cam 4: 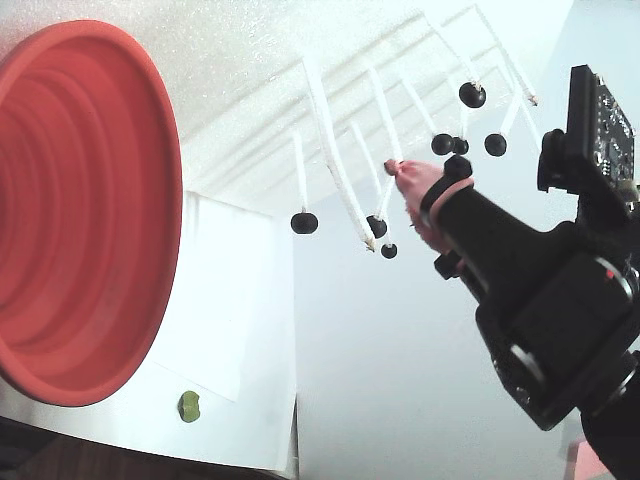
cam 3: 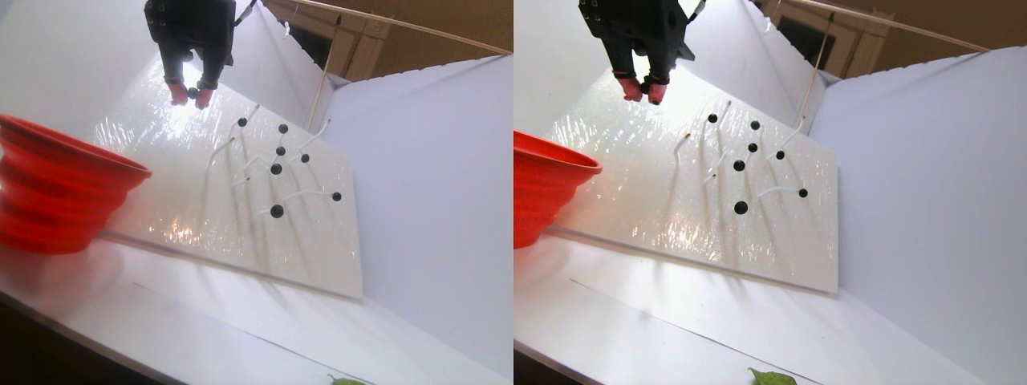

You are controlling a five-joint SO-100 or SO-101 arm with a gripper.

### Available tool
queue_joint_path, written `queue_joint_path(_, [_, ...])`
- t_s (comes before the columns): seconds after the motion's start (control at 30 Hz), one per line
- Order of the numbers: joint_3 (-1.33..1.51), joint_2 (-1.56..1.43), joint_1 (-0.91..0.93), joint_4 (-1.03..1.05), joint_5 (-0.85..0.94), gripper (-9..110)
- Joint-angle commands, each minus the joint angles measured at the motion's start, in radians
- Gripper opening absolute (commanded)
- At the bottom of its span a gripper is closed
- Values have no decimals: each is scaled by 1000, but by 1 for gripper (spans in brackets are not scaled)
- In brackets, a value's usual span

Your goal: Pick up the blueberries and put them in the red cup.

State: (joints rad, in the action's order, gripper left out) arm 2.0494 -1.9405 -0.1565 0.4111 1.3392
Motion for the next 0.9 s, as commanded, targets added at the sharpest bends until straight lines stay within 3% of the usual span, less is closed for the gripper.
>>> queue_joint_path(0.0, [-15,-107,-3,9,-15,10])
queue_joint_path(0.87, [126,-91,-175,-66,-146,10])
